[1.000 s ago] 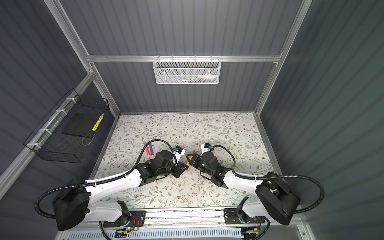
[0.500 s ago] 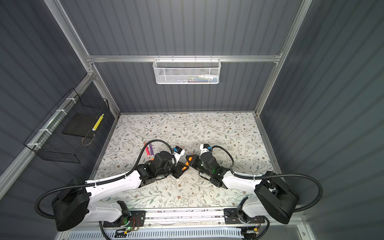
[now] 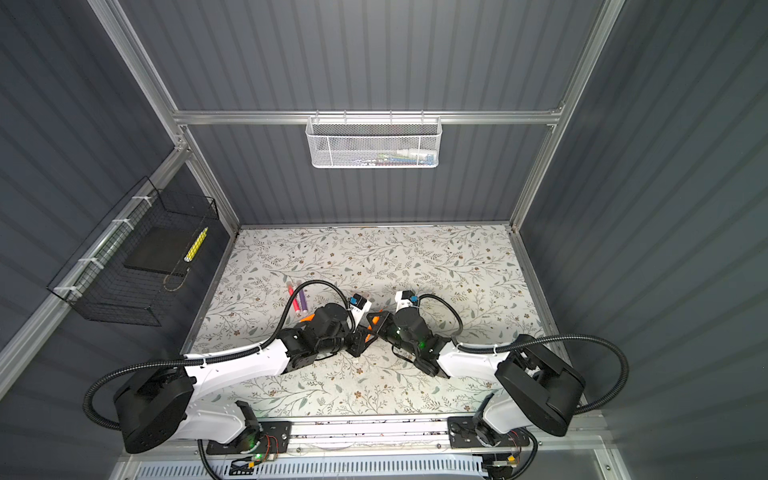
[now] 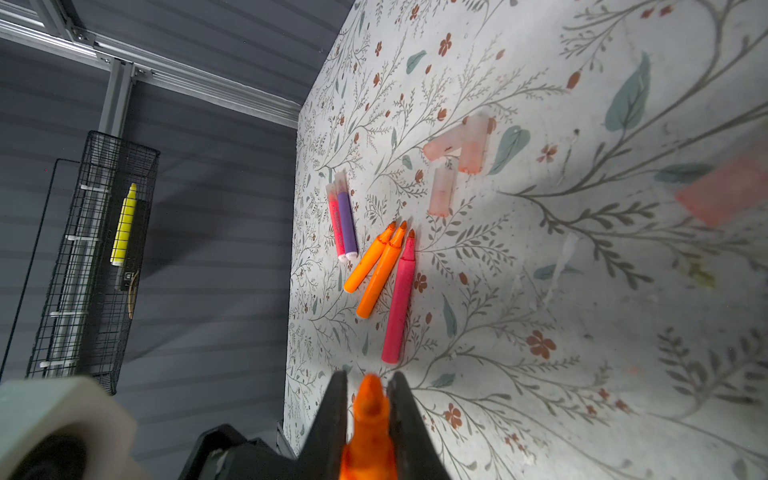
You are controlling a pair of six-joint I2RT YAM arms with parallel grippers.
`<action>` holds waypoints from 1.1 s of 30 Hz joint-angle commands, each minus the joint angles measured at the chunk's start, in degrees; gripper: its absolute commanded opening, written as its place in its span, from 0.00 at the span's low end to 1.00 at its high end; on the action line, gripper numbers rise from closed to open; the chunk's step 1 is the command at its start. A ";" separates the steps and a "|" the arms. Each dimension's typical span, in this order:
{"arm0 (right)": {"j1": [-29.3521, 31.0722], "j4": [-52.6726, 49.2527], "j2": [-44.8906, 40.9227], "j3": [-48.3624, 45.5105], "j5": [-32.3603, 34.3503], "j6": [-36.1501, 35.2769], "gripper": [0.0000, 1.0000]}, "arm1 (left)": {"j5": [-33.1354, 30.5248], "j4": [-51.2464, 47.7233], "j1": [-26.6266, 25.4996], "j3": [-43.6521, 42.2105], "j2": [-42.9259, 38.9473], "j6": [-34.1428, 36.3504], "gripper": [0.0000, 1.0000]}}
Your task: Insert the pens into the pen caps
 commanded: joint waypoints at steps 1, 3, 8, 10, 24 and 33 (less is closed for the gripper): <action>0.82 3.39 0.38 0.81 0.07 1.44 0.00 | 0.87 3.62 -0.39 -0.15 0.44 -0.02 0.34; 0.82 3.67 0.12 0.44 0.47 1.77 0.00 | -0.02 3.99 -0.43 -0.65 0.25 -0.27 0.39; 1.42 4.82 0.19 0.02 0.82 2.43 0.00 | -1.07 5.91 -0.43 -1.91 -0.45 -0.89 0.38; 1.87 4.82 0.79 0.35 0.94 2.36 0.00 | -1.49 6.05 -0.40 -1.99 -0.60 -1.22 0.28; 1.32 1.87 -1.10 -0.75 3.00 0.85 0.53 | -10.18 -0.58 -0.31 -2.70 -4.60 -3.61 0.00; -1.54 -6.55 -12.60 -5.06 7.04 -2.53 0.77 | -12.96 -17.89 3.23 -0.53 -16.64 -7.81 0.00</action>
